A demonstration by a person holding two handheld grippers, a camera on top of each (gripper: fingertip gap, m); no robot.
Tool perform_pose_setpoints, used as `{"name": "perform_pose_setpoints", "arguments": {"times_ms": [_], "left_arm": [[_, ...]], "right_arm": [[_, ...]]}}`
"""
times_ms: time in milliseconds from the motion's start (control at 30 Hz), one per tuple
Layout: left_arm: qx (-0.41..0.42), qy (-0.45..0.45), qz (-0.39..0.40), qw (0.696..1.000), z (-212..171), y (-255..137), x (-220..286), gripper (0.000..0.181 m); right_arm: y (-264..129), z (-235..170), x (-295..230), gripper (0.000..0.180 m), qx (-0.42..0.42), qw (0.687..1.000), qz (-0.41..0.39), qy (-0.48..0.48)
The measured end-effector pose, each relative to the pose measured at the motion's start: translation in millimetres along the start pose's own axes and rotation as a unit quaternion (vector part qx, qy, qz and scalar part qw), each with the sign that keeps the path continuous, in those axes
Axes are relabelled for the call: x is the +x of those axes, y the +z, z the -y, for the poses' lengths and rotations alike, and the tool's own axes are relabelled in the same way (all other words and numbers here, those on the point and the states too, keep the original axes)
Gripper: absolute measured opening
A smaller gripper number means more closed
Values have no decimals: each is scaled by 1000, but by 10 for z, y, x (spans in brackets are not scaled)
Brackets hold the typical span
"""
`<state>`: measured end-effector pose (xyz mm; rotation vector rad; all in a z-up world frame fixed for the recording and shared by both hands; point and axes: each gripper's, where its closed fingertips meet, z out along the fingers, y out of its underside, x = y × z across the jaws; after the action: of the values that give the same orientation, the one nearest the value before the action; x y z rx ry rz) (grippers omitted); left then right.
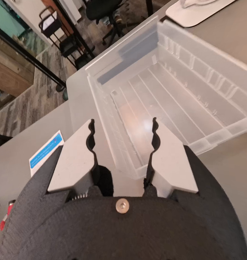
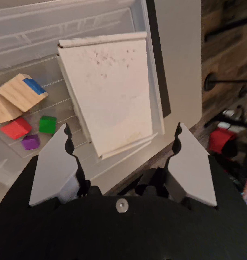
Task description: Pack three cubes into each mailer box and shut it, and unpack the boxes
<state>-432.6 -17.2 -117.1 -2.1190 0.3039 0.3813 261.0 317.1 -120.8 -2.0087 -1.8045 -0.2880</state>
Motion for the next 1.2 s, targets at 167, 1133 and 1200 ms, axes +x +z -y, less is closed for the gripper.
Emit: {"name": "perform_pose_setpoints", "arguments": {"times_ms": [167, 1133, 1200], "left_arm": [[-40, -80, 4, 996, -359, 121, -240, 87], [40, -232, -13, 972, -556, -9, -324, 3], [50, -225, 2, 973, -556, -147, -348, 3]], "right_arm": [[-368, -591, -138, 122, 0, 978, -42, 205], [126, -327, -1588, 2, 154, 895, 65, 414], [117, -88, -1695, 2, 160, 895, 67, 410]]}}
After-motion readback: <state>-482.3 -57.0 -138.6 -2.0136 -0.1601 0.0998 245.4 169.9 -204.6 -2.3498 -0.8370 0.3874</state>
